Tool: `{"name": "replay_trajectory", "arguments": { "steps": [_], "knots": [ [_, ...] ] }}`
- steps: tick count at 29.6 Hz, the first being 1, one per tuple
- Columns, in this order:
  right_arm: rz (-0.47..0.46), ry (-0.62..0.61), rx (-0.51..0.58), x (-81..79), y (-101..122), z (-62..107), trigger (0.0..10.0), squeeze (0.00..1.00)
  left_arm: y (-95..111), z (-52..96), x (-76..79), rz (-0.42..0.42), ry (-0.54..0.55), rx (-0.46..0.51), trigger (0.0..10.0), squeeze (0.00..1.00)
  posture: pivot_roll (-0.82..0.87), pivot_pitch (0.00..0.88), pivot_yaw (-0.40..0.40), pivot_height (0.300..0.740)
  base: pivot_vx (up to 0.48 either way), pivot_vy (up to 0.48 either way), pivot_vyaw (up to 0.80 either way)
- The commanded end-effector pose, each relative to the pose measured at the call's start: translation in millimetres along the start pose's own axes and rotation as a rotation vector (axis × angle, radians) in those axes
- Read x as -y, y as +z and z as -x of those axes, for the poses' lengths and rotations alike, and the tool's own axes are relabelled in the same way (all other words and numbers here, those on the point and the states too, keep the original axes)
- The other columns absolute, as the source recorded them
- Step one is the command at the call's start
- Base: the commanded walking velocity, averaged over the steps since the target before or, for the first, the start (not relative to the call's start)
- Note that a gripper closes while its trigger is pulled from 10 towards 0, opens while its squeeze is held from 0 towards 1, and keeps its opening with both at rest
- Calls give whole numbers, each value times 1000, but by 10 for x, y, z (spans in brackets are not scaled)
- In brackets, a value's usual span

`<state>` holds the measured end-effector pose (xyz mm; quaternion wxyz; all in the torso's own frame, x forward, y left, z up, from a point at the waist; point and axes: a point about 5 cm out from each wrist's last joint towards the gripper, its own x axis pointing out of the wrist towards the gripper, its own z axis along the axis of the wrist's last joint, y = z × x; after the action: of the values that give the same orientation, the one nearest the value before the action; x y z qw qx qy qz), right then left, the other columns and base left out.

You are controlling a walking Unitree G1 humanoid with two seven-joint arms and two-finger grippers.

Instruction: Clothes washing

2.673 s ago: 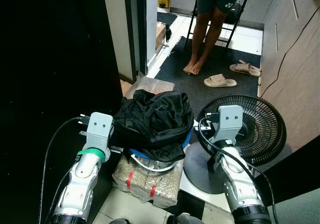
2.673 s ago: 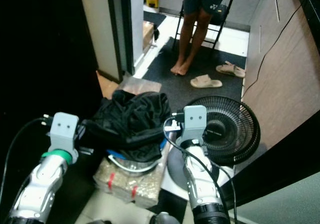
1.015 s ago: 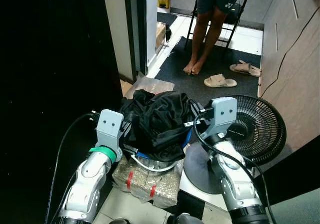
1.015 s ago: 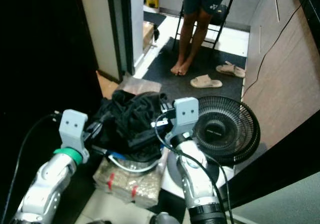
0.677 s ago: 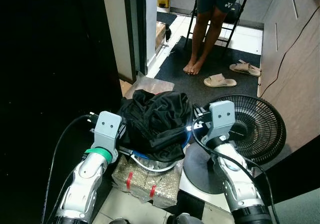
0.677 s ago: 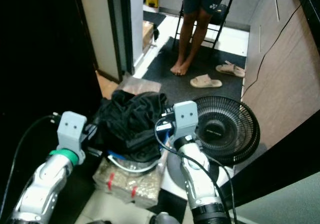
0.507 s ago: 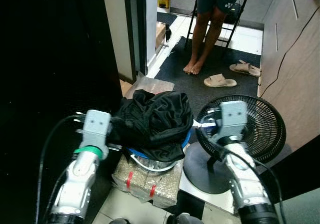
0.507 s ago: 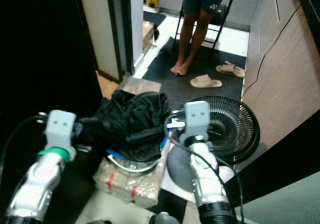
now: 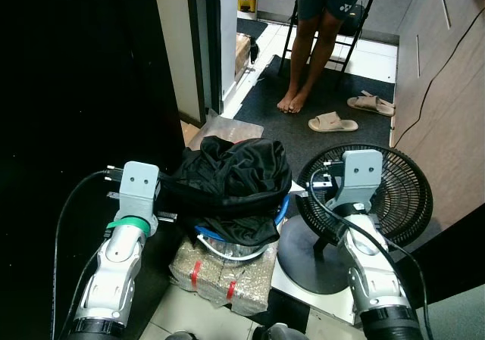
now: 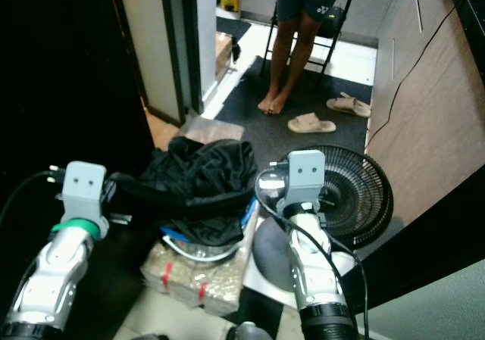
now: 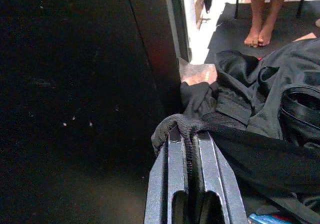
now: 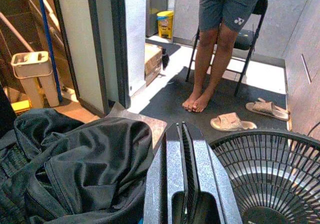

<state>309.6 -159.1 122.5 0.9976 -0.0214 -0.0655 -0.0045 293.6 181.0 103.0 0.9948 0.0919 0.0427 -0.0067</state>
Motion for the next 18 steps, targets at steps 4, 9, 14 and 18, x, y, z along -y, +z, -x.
{"name": "replay_trajectory", "arguments": {
  "steps": [4,9,14,18],
  "knots": [
    [-1,2,-18,-27,-50,14,10000,0,-48,18,23,1,-6,-10,10000,0,-39,0,47,740,0,0,0],
    [-3,3,-18,-33,-50,13,10000,0,-46,17,28,-1,-13,-10,10000,0,-38,0,48,740,0,0,0],
    [-3,3,-19,-35,-52,15,10000,0,-48,18,31,-3,-16,-10,10000,0,-38,0,48,740,0,0,0],
    [8,-1,-14,-28,-49,14,10000,0,-46,19,29,-14,-13,-7,10000,0,-37,0,47,740,0,0,0]
  ]
}}
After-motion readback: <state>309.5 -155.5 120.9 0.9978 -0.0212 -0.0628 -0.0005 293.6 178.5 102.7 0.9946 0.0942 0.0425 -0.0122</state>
